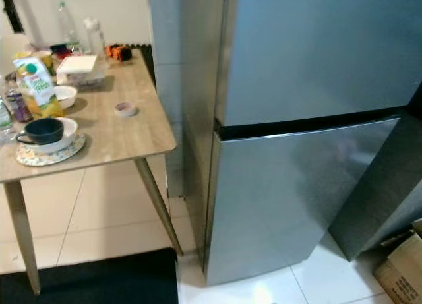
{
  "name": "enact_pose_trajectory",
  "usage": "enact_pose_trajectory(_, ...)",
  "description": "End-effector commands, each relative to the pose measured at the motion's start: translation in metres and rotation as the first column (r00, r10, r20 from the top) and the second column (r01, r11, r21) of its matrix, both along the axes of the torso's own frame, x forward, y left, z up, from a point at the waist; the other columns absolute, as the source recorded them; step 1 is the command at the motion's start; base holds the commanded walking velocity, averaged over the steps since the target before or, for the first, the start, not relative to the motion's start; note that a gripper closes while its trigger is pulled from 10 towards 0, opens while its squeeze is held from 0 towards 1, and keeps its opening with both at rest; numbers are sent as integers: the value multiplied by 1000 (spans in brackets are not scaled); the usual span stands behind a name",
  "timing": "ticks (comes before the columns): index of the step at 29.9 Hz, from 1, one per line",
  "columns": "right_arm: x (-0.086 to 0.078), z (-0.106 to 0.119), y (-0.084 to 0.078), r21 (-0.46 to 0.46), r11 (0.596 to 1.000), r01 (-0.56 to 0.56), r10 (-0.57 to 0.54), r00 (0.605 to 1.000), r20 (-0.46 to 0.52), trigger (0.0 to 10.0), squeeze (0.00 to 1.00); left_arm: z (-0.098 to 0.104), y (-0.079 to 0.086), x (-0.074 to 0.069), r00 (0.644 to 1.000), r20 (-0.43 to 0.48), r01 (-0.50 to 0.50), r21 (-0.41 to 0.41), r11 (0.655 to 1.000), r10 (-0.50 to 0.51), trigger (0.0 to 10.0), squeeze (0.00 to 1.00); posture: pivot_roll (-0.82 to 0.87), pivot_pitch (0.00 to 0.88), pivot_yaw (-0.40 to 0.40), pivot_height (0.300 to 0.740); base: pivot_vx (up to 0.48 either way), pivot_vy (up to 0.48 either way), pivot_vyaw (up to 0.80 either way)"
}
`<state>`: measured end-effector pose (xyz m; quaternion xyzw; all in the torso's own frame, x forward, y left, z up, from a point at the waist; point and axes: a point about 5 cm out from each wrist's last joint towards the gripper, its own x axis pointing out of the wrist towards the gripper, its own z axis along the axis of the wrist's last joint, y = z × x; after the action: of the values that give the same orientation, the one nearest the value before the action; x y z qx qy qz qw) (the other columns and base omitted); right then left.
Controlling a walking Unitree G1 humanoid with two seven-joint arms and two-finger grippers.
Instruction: Restocking fridge
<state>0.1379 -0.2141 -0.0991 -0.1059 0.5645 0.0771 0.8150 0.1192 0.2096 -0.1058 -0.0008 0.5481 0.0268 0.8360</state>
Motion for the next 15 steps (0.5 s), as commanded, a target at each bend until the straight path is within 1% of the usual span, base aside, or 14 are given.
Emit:
enact_pose_trajectory(1,-1,0,-1,-9,1000,4,-4,1000,-1,10000,0,-1,-2,-3,1000,-14,2,-6,1000,-2,10000,0,-105,0,28,740,0,-416,0)
enact_pose_trajectory(5,-7,-1,-8,-11,1000,10,-10,1000,-2,10000,0,-1,-3,-1,1000,-10,3,-6,1000,-3,10000,0,-105,0,28,740,0,-403,0)
enact_pose_trajectory(7,-10,-1,-11,-13,1000,10,-10,1000,-1,10000,0,-1,-3,0,1000,-6,-4,-7,1000,4,10000,0,-107,0,28,740,0,0,0)
enact_pose_trajectory(15,-9,0,-13,-17,1000,2,-2,1000,10,10000,0,0,0,0,1000,1,-15,-9,1000,15,10000,0,-107,0,28,740,0,0,0)
